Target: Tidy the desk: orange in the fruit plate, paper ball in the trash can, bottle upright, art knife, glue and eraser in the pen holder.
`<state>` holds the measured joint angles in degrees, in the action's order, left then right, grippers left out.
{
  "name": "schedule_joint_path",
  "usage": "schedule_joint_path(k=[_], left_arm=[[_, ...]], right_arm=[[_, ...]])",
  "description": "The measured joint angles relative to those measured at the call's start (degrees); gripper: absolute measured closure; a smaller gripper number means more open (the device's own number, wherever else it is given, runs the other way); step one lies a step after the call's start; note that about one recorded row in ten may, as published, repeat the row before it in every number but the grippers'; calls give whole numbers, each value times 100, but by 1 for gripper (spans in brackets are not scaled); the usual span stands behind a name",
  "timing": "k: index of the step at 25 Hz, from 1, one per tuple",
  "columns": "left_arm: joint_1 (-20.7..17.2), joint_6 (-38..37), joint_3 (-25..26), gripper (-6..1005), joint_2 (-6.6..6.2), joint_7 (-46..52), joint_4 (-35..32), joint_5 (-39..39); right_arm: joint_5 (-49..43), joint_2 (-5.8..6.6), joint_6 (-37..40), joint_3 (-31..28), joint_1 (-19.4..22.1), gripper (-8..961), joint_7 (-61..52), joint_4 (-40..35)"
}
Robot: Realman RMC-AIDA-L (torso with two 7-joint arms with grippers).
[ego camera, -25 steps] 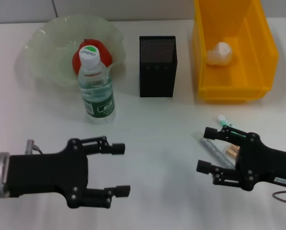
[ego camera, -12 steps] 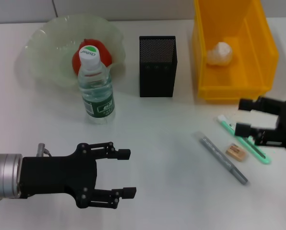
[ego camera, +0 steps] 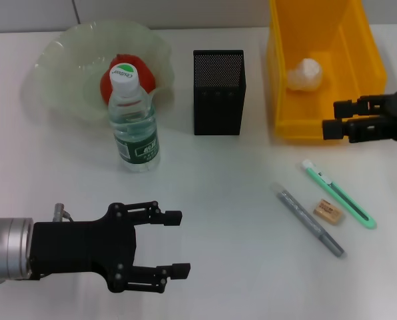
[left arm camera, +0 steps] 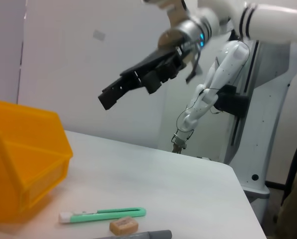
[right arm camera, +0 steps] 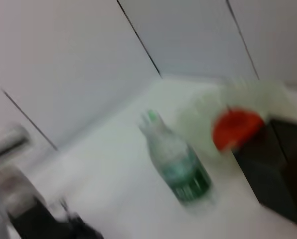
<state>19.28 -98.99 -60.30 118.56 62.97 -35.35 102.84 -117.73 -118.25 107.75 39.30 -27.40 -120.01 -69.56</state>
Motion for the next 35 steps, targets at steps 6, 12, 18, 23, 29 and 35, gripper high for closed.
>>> schedule_joint_path(k=[6, 12, 18, 23, 29, 35], left_arm=[[23, 73, 0, 199, 4, -14, 36, 1], [26, 122, 0, 199, 10, -17, 37, -4], [40, 180, 0, 200, 19, -19, 37, -16], [41, 222, 0, 200, 18, -21, 37, -17], [41, 222, 0, 200, 18, -22, 37, -21], [41, 238, 0, 200, 18, -27, 37, -33]], right_arm=[[-1552, 97, 16, 1109, -664, 122, -1571, -1010], [-3019, 129, 59, 1918, -1458, 121, -2377, -601], [-3958, -61, -86, 2128, -2026, 127, -2515, 243], [-4000, -75, -221, 2388, -2132, 135, -2636, 522], [-4012, -79, -402, 2460, -2136, 144, -2663, 782], [-4014, -82, -418, 2463, -2133, 153, -2660, 934]])
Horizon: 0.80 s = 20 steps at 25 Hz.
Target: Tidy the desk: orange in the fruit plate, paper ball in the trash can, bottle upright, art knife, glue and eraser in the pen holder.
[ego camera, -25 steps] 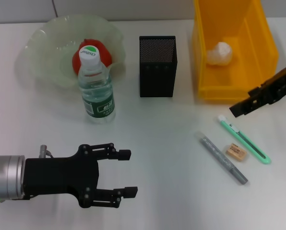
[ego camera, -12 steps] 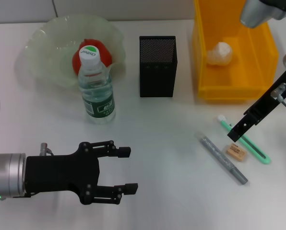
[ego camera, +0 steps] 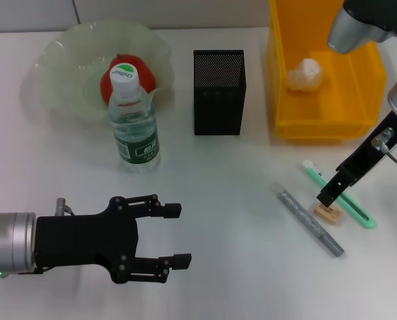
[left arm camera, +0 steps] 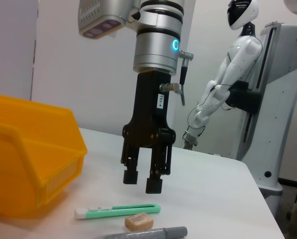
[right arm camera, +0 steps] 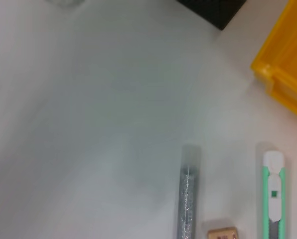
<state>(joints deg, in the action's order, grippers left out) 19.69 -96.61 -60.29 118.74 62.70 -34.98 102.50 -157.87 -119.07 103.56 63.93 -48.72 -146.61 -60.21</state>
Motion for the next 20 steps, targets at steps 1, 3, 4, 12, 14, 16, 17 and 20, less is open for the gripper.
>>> schedule_joint_path(k=[1, 3, 4, 12, 14, 16, 17, 20], left_arm=[[0, 11, 0, 200, 0, -1, 0, -1], [0, 26, 0, 200, 0, -2, 0, -2], [0, 37, 0, 200, 0, -3, 0, -3], [0, 38, 0, 200, 0, -4, 0, -6], [0, 38, 0, 200, 0, -3, 0, -6], [0, 38, 0, 200, 0, 3, 0, -7], [0, 38, 0, 200, 0, 5, 0, -6], [0, 37, 0, 200, 0, 5, 0, -6]], right_arm=[[0, -1, -1, 2, 1, 154, 9, 28], [1, -2, -4, 12, 1, 217, 19, 72], [1, -2, -12, 38, 1, 278, 23, 99], [-128, -3, -329, 473, 21, 487, 7, 288], [-128, -8, -391, 546, 21, 530, 3, 303], [-119, -10, -395, 550, 22, 572, 2, 287], [-109, -10, -398, 551, 23, 572, 1, 270], [-118, -11, -444, 554, 23, 571, -36, 253]])
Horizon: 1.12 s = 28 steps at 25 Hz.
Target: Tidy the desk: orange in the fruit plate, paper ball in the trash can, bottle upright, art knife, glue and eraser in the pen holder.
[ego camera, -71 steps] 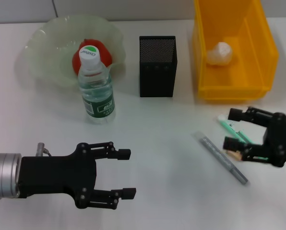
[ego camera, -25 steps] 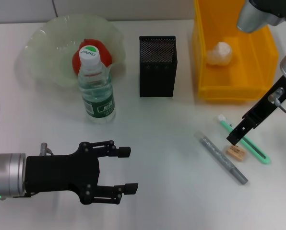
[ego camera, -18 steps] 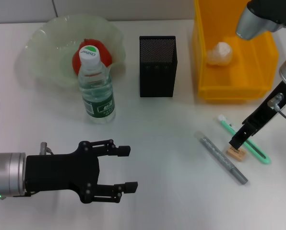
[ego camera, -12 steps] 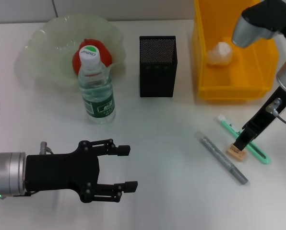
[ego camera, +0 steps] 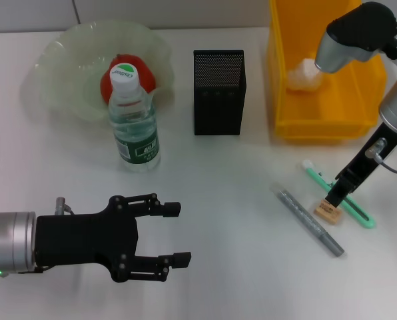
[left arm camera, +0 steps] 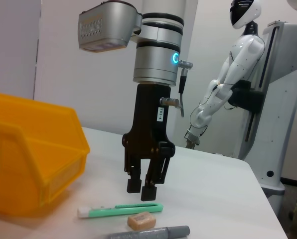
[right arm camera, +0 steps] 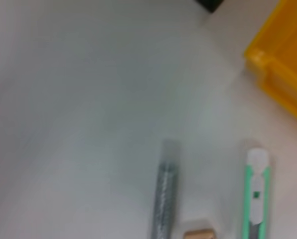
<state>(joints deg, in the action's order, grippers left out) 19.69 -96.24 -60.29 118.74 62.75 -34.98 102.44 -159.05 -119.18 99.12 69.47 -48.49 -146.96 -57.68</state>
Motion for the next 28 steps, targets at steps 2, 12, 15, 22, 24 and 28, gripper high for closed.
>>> schedule_joint_path(k=[2, 12, 15, 22, 24, 28], left_arm=[[0, 0, 0, 200, 0, -7, 0, -1], [40, 62, 0, 200, 0, -9, 0, -4], [42, 81, 0, 200, 0, -9, 0, -4], [57, 115, 0, 200, 0, -12, 0, -7], [60, 119, 0, 200, 0, -13, 0, -7], [70, 129, 0, 200, 0, -14, 0, -7]], right_arm=[[-45, 0, -94, 1, 0, 569, -85, -4], [-141, 0, -521, 5, 1, 564, -407, 124], [-158, 0, -585, 6, 7, 565, -465, 146], [-161, 0, -888, 40, -25, 567, -614, 478], [-161, 0, -937, 40, -34, 568, -631, 526], [-162, 0, -976, 41, -37, 569, -638, 539]])
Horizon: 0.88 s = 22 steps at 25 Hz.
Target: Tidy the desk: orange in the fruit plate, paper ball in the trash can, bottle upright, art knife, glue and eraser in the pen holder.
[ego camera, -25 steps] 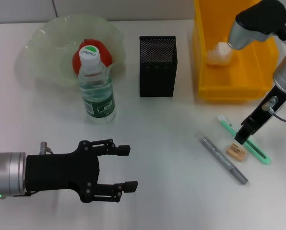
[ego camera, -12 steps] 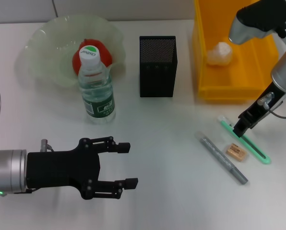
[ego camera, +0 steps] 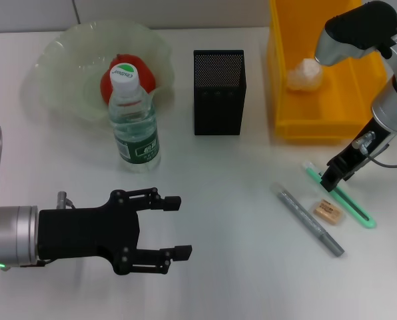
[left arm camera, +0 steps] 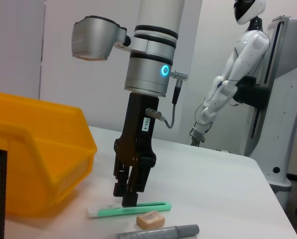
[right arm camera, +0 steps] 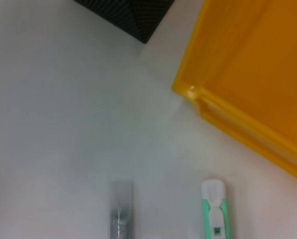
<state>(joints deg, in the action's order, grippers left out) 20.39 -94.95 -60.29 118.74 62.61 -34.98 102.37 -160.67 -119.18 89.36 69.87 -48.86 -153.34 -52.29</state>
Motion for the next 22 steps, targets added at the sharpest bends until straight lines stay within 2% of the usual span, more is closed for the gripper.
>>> schedule_joint_path(k=[18, 22], left_arm=[[26, 39, 0, 199, 0, -3, 0, 3], [33, 37, 0, 199, 0, -3, 0, 2]], right_arm=[[2, -9, -95, 163, -9, 589, -4, 129], [2, -9, -111, 167, -9, 673, 3, 162]])
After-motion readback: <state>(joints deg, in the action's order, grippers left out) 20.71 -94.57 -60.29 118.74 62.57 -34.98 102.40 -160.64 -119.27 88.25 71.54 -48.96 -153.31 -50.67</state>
